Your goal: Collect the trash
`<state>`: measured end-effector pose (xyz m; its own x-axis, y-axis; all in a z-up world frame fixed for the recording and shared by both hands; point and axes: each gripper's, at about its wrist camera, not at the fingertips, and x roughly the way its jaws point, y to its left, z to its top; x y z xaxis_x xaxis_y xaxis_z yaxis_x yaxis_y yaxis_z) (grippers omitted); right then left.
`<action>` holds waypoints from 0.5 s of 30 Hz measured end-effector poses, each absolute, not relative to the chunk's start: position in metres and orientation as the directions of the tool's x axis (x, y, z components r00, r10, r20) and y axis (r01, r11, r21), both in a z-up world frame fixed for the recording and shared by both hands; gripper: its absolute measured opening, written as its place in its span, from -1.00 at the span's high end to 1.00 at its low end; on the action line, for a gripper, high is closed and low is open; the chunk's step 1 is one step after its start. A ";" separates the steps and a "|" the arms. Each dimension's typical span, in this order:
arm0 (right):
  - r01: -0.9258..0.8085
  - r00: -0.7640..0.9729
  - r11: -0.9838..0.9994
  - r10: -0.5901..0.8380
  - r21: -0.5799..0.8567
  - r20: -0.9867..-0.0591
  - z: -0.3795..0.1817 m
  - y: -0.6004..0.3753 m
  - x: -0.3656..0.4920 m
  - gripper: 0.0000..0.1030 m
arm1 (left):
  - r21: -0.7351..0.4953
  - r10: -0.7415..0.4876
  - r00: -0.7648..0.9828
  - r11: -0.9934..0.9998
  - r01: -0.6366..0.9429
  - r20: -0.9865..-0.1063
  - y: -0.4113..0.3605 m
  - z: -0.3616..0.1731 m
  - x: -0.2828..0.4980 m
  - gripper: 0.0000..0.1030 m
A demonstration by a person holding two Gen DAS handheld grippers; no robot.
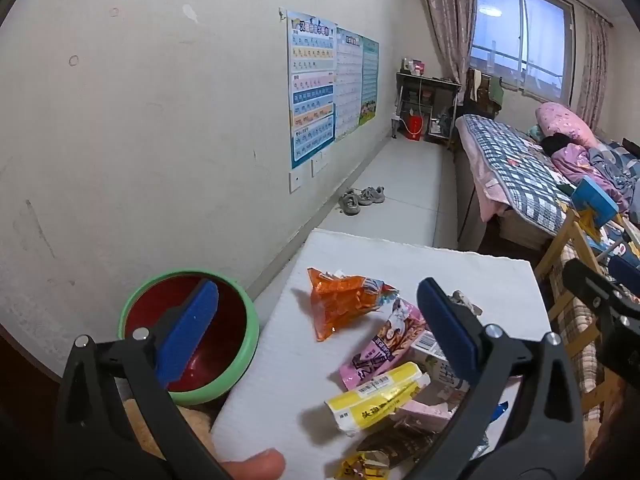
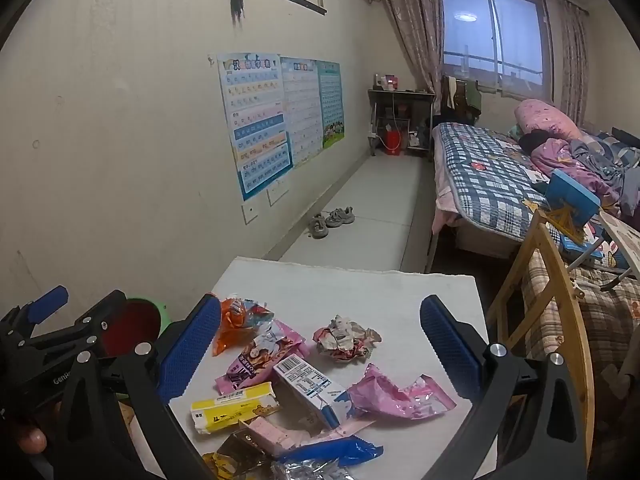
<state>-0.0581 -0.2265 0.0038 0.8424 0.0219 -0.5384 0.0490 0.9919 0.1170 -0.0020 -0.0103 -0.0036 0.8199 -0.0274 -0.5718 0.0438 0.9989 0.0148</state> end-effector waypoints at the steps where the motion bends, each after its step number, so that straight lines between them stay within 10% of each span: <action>1: 0.048 0.842 0.992 0.023 0.117 -0.538 0.004 -0.227 -0.060 -0.86 | 0.015 -0.027 0.819 0.999 0.044 -0.573 -0.011 -0.004 -0.002 -0.89; 15: 0.022 0.829 0.995 0.035 0.096 -0.558 0.000 -0.212 -0.050 -0.86 | -0.004 -0.028 0.808 0.999 0.032 -0.589 -0.001 -0.012 0.004 -0.89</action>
